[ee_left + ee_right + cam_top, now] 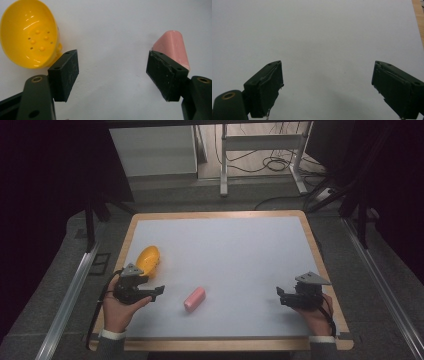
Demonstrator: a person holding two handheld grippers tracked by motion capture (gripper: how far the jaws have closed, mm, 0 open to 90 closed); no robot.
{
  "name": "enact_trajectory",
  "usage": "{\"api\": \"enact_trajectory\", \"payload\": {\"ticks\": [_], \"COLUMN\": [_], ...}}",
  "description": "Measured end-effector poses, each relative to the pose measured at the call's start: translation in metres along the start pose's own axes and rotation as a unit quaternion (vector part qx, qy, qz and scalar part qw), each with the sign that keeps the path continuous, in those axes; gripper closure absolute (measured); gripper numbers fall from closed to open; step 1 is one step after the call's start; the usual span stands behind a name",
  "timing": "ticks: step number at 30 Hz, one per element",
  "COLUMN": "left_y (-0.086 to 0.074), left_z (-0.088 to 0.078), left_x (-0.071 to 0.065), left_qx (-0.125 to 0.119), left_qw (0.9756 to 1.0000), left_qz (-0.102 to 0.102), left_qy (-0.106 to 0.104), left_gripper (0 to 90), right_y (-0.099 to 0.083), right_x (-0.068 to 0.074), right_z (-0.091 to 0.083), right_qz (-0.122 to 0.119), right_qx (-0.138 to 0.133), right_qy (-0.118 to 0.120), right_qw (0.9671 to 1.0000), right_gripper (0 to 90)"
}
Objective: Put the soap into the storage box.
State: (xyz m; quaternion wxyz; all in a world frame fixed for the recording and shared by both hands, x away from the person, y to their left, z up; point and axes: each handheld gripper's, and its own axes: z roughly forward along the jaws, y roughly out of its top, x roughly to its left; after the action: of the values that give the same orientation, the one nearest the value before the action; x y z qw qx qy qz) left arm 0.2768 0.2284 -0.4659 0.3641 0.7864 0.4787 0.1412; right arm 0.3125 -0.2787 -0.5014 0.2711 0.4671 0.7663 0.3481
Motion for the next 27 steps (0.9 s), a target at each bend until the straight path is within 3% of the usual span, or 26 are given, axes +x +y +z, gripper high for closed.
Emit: {"api": "enact_trajectory", "payload": {"ticks": [9,16,27], "left_y": [0.004,0.006,0.016], "left_z": [0.006,0.008,0.012], "left_x": [-0.015,-0.02,-0.037], "left_qx": [0.017,0.01,0.019], "left_qw": [0.9997,0.9997,0.9985], "left_qz": [0.018,0.021,0.05], "left_qy": [-0.005,-0.002,-0.012], "left_gripper": [26.1,26.3,26.3], "right_y": [0.0,0.0,-0.001], "right_x": [-0.001,0.0,0.001], "right_z": [-0.002,-0.001,0.0], "right_qz": [0.003,0.002,-0.001], "right_qx": [-0.002,0.001,0.002], "right_qy": [-0.002,-0.003,-0.002], "right_qw": [1.0,1.0,1.0], "right_gripper": [10.0,10.0,9.9]}}
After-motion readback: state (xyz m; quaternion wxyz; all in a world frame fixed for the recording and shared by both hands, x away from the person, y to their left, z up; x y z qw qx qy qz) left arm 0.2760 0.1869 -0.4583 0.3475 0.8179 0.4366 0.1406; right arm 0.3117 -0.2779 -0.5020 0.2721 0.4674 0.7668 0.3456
